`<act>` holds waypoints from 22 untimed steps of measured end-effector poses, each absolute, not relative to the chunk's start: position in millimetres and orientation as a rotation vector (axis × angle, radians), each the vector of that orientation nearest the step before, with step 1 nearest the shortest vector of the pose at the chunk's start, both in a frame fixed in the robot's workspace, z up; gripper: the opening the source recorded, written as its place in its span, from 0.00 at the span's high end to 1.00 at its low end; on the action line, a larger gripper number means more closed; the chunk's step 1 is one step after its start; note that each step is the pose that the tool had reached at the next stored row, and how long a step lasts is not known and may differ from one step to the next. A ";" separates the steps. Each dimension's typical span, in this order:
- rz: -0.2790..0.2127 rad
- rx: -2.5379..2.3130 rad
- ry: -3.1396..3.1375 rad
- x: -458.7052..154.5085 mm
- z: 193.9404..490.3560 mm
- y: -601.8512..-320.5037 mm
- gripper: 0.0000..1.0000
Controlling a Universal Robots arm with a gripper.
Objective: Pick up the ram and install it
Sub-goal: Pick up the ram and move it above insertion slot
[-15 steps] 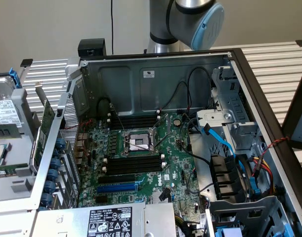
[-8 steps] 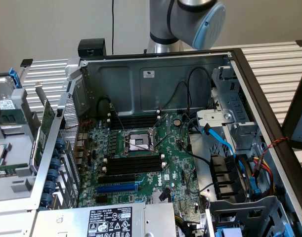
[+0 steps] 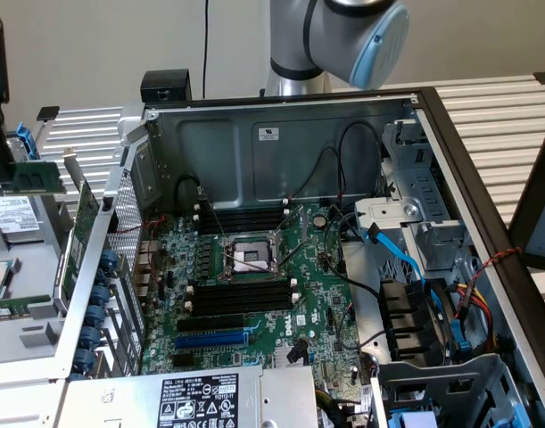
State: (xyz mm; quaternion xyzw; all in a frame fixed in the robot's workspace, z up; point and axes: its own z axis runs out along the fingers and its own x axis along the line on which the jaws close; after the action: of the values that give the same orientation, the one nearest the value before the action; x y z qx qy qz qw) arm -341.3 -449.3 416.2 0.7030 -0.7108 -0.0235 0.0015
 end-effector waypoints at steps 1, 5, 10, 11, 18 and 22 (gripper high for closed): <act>-0.075 2.206 -2.230 -337.5 419.7 -449.5 0.86; -0.077 2.205 -2.228 -322.5 429.8 -449.7 0.86; -0.078 2.206 -2.228 -299.7 431.5 -449.6 0.86; -0.078 2.206 -2.228 -295.2 431.6 -449.6 0.86; -0.078 2.207 -2.226 -263.2 431.6 -449.7 0.86; -0.078 2.209 -2.224 -245.2 431.6 -449.7 0.86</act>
State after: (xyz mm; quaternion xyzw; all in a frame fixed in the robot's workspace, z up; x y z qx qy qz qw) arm -245.2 -449.7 431.6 0.7044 -0.7093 -0.0250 0.0031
